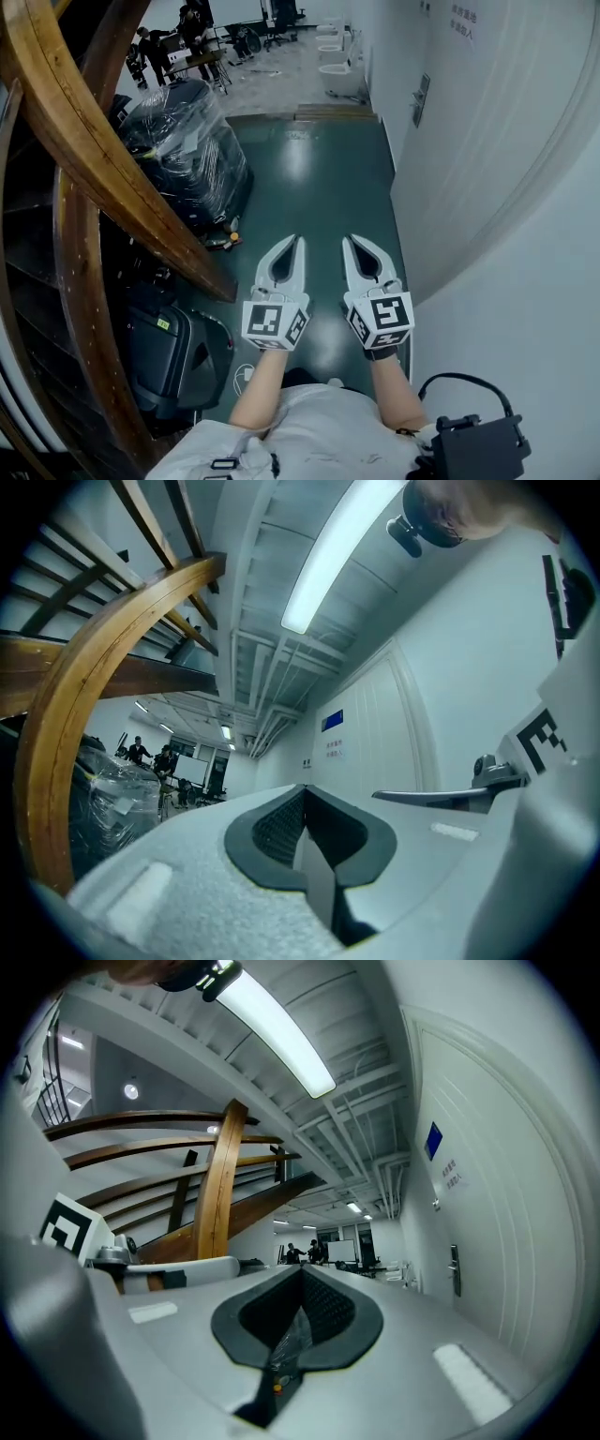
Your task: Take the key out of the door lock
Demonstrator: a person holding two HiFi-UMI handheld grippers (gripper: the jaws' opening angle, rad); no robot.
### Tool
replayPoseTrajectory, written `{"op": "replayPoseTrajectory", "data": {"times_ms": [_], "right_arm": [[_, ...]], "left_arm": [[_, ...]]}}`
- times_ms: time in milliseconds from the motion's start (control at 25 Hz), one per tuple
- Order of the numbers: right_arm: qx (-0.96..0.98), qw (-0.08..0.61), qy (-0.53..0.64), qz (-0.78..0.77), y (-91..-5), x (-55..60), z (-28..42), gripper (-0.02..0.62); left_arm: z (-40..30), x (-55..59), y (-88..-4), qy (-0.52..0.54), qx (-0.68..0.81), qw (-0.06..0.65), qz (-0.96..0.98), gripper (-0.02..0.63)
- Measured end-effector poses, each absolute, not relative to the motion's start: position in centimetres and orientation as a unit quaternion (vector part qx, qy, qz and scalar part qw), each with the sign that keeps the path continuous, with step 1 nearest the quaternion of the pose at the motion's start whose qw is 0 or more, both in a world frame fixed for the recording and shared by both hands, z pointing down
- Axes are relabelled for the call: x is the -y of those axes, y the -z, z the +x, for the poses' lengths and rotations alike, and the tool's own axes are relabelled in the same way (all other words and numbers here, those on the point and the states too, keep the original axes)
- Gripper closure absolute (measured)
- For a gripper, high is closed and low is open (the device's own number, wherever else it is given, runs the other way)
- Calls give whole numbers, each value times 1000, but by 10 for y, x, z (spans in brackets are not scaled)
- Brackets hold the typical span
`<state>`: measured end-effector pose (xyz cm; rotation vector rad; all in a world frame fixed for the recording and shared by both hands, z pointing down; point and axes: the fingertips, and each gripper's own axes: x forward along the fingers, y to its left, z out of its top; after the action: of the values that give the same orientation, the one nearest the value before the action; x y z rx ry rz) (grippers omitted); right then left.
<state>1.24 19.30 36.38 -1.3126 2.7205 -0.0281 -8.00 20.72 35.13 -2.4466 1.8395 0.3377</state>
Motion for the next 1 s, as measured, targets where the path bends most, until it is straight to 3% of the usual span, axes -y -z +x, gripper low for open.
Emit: {"op": "replayPoseTrajectory", "data": {"times_ms": [400,640,1000], "right_arm": [[-900,21,5,-436,-389,-64,-70,591],[-894,43,-19,-445,-358,8,-120,591],[-891,22,3,-453,-387,78,-167,591]], "left_arm": [[-151,-72,-364,-126,-585,25,-801,604],[-202,-9,-336,-125,-568,55,-811,604],[-258,63,-367,-126,-565,0,-815,604]]}}
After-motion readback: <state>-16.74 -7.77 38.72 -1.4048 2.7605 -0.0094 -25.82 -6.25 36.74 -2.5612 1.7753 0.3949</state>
